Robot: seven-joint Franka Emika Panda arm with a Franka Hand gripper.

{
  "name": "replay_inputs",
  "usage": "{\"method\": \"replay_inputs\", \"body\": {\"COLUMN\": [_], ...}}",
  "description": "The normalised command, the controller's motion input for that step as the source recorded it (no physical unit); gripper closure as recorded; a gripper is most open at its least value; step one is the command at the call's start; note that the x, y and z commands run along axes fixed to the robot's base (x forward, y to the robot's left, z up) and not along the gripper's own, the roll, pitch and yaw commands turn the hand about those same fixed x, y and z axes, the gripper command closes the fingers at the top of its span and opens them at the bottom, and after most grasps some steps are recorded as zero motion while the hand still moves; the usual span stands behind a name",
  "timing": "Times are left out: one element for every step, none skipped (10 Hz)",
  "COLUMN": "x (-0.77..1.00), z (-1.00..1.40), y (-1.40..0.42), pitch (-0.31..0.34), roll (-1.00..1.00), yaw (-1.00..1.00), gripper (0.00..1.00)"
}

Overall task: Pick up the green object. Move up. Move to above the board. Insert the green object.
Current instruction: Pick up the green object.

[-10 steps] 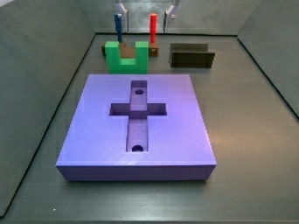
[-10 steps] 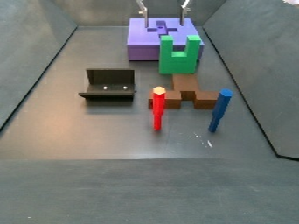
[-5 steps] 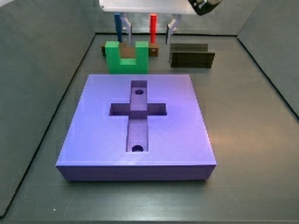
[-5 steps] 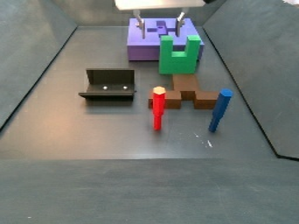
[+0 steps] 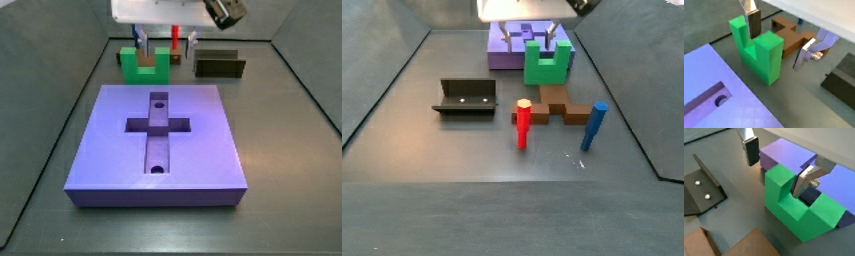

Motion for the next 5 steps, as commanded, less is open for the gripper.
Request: {"method": "replay_inputs", "body": {"x": [0.00,0.00,0.00,0.00,0.00], "z": [-0.39,-0.22,-0.03,-0.07,-0.12], "y": [0.00,0.00,-0.01,0.00,0.00], "pitch": [-0.039,-0.039,-0.014,-0.001,0.000], "roll": [-0.07,-0.10,-0.06,-0.03,0.00], "yaw": [0.00,-0.01,-0.01,-0.02,-0.04], "gripper": [0.00,0.00,0.00,0.00,0.00]}}
